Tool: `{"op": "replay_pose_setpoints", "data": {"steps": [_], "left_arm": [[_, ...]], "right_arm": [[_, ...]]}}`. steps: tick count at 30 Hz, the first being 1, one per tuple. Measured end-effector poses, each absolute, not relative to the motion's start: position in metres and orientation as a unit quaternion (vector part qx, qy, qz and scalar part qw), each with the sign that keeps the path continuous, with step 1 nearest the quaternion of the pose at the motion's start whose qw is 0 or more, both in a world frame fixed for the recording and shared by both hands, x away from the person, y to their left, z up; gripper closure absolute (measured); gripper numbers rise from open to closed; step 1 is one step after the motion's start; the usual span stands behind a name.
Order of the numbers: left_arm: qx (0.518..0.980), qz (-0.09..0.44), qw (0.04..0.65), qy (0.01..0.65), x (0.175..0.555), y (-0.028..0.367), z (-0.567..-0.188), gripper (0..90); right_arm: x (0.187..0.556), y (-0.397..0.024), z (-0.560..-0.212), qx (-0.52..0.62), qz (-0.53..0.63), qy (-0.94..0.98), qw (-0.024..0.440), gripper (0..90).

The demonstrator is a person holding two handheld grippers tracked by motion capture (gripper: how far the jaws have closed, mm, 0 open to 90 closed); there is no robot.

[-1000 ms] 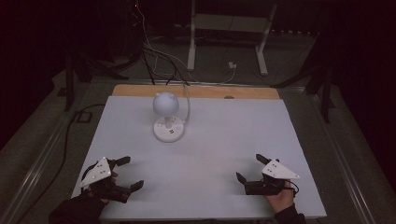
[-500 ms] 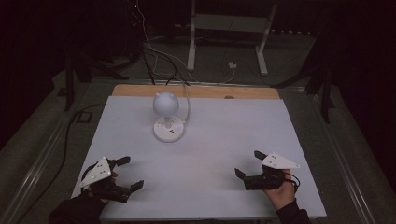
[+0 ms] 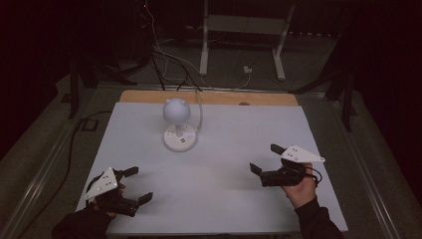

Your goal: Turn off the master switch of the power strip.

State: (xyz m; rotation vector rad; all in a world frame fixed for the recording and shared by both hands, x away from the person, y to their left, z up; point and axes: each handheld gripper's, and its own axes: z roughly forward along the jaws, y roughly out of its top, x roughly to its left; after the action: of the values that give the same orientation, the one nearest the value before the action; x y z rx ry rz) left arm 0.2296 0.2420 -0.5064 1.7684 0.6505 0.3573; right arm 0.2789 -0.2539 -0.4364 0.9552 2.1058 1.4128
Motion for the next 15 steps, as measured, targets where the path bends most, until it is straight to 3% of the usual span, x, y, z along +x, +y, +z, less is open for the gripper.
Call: {"op": "replay_pose_setpoints", "data": {"steps": [15], "left_arm": [[0.754,0.151,0.576,0.277,0.229,0.242,-0.506,0.2]], "right_arm": [[0.3,-0.228,-0.424,0.314,0.508,0.774,0.209,0.0]]}}
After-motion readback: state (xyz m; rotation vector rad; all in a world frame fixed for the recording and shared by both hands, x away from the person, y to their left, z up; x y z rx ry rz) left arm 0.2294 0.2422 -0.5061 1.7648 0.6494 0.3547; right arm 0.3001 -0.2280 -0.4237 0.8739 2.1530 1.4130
